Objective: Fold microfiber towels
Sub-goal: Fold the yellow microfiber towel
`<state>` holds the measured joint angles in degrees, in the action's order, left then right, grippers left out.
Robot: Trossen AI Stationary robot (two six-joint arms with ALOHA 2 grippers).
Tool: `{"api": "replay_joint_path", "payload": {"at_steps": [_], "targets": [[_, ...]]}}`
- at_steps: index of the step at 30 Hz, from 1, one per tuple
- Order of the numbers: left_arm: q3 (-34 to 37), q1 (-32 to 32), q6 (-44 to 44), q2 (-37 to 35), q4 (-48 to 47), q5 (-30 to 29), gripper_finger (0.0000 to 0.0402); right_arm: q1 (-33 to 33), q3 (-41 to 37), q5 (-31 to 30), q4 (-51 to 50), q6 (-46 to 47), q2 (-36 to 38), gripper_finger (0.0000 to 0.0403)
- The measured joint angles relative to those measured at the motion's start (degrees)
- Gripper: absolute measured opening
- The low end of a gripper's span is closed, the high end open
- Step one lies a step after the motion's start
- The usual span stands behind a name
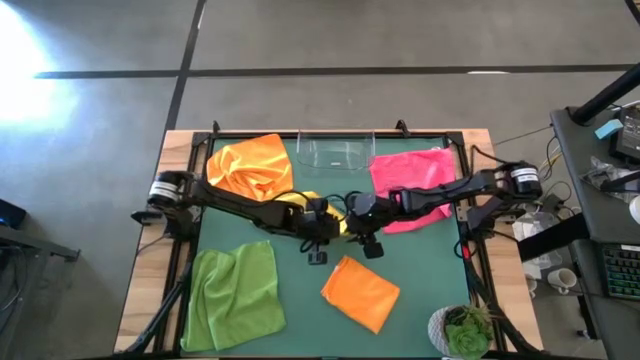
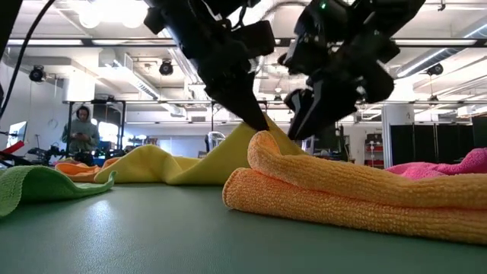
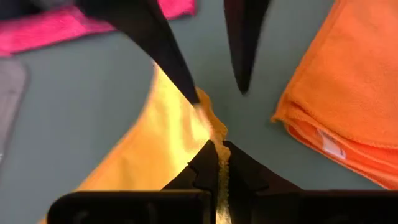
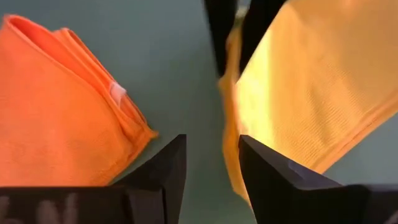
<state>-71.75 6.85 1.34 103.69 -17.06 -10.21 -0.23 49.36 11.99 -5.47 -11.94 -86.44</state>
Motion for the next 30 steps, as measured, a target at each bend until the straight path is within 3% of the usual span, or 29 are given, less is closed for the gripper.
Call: {"api": "replay_joint_path", "payload": {"at_steps": [3, 8, 15, 20, 27, 30], "targets": [[0.01, -0.02, 0.0, -1.09, -0.31, -0.8, 0.0, 0.0, 0.0, -1.2, 0.79, 0.12, -1.64, 0.0139], [0.02, -0.09, 0.33, -2.76, -1.06, -0.82, 0.0, 0.0, 0.01, -8.98, 0.71, 1.89, -3.19, 0.0139], [0.04, -0.09, 1.41, -3.68, -4.53, -1.54, 0.0, -0.04, 0.02, -10.76, -0.61, 2.86, -3.04, 0.0128], [0.11, -0.09, 1.49, -4.39, -6.28, -2.31, 0.0, -0.02, 0.02, -14.11, -1.93, 3.12, -2.9, 0.0098], [0.11, -0.09, 1.46, -4.54, -6.05, -2.42, 0.0, -0.02, 0.02, -14.0, -1.9, 3.85, -2.84, 0.0021], [0.11, -0.09, 1.46, -4.54, -6.05, -2.42, 0.0, 0.06, 0.02, -13.59, -1.93, 4.47, -2.81, 0.0011]]}}
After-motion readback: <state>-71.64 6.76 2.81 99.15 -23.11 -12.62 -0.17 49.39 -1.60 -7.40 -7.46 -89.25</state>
